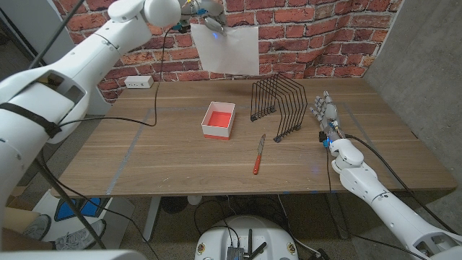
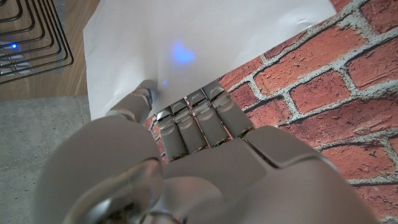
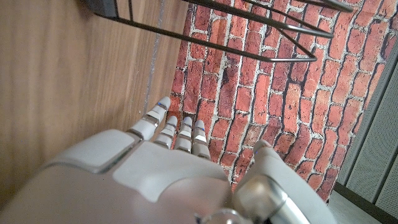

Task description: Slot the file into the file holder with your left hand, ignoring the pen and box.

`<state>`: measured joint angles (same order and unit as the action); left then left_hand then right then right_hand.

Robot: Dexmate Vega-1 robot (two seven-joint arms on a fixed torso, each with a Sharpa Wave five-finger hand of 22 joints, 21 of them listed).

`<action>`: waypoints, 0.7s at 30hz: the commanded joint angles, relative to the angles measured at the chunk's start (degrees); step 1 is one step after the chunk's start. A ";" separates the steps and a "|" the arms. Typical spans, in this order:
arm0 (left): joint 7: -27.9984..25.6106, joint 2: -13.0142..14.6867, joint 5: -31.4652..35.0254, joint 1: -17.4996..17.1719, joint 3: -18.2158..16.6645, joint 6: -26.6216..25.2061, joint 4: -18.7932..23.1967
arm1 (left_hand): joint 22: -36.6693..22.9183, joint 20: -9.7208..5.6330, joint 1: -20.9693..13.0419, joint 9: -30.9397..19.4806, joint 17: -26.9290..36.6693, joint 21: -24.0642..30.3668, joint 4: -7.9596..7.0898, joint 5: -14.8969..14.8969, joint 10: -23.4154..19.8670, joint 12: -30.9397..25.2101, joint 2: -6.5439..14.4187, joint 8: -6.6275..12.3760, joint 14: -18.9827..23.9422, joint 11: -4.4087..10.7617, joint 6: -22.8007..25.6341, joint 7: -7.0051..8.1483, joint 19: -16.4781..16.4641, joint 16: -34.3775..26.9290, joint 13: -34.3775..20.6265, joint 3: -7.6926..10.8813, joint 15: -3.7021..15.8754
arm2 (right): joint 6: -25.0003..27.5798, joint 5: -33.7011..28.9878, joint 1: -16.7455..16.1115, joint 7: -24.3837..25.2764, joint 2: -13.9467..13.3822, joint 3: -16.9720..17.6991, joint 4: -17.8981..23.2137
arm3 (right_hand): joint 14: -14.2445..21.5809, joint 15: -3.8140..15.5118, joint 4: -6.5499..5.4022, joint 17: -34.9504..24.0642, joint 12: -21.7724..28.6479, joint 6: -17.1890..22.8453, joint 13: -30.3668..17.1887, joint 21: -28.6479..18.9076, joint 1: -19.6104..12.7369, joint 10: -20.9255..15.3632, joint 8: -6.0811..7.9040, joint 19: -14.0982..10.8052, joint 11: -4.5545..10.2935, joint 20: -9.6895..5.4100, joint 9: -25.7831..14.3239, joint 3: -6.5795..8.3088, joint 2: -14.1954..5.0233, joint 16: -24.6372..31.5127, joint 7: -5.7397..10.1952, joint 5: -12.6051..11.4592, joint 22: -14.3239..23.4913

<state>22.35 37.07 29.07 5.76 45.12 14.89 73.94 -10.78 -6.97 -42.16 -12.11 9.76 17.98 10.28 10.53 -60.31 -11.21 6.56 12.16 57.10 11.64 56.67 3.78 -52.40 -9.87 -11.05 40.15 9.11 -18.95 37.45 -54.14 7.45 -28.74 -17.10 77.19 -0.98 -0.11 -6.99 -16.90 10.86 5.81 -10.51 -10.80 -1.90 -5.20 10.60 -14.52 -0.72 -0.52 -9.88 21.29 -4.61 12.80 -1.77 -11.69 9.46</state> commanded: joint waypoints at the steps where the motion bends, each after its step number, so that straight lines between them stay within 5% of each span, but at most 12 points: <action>1: -5.70 0.34 -2.24 -1.04 -1.66 6.67 -5.21 | -0.22 -2.73 0.44 -0.09 0.19 -0.10 -0.07 -0.29 -0.55 -0.30 0.10 0.22 -0.13 0.25 0.42 0.47 0.21 -0.47 -0.26 0.05 4.19 | 0.02 -0.14 0.27 0.07 0.17 -0.11 -0.37 | -0.04 -0.01 -0.42 -0.10 0.16 0.37 -0.20 -0.04 0.24 -0.47 0.06 -0.35 0.10 -0.02 -0.17 0.20 -2.25 0.19 0.02 -0.25 0.19; 21: -8.86 -3.19 -5.83 2.85 -0.25 19.02 -17.12 | -0.23 -2.70 0.60 -0.08 0.15 -0.15 -0.13 -0.33 -0.73 -0.32 0.09 0.21 -0.36 0.26 0.42 0.58 0.53 -0.40 -0.25 -0.10 4.08 | 0.17 -0.24 0.33 0.56 0.29 -0.10 -0.92 | -0.20 0.44 -0.31 -0.23 0.17 0.36 -0.19 0.10 0.21 -0.50 0.06 0.07 -0.08 -1.07 -0.16 0.04 -2.24 0.23 -0.20 -0.22 0.18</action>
<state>15.42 35.49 24.88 6.65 44.06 27.25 62.45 -10.78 -7.28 -41.99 -12.14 9.75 17.98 10.28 10.52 -60.59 -11.22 6.72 12.15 56.79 11.82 56.96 4.08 -52.10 -10.19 -11.05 40.15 8.79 -18.92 37.18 -53.82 7.87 -28.47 -17.22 76.55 -0.98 -0.11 -6.99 -16.89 10.86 5.81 -10.51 -10.80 -1.90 -5.20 10.60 -14.22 -0.72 -1.45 -9.88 21.29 -4.61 12.80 -1.76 -11.69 9.46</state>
